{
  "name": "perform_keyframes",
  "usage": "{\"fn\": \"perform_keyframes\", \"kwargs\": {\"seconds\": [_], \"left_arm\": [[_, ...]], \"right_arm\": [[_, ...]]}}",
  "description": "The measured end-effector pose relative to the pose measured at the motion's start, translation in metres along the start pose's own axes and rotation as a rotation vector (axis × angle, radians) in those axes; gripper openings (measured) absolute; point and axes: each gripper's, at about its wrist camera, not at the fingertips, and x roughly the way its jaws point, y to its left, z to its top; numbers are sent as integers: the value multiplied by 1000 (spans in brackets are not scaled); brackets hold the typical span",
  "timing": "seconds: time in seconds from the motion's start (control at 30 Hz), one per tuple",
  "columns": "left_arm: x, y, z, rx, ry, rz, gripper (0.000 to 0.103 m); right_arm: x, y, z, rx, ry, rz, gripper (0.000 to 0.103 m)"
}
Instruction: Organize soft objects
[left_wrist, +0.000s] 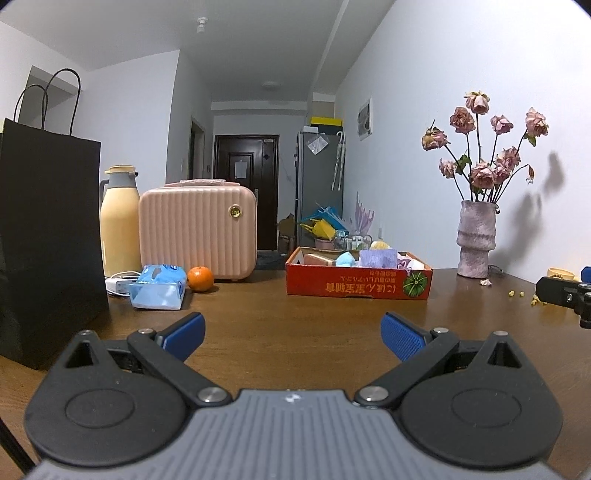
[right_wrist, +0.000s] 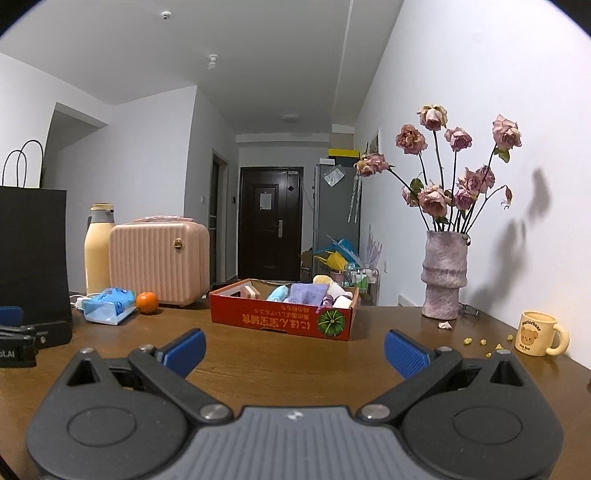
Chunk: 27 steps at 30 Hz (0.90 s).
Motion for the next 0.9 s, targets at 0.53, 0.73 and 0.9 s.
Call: {"fn": "perform_keyframes", "kwargs": {"seconds": [0.53,0.73,0.9], "left_arm": [[-4,-1,-1,11,-19,-5,103],[-4,-2,-1,14,-21,-4,103],[-5,-3,-1,22,-23,-4,103]], "right_arm": [[-2,-1,1,0,-3,0,103],[-2,-1,1,0,-3,0,103],[-2,-1,1,0,-3,1,103]]}}
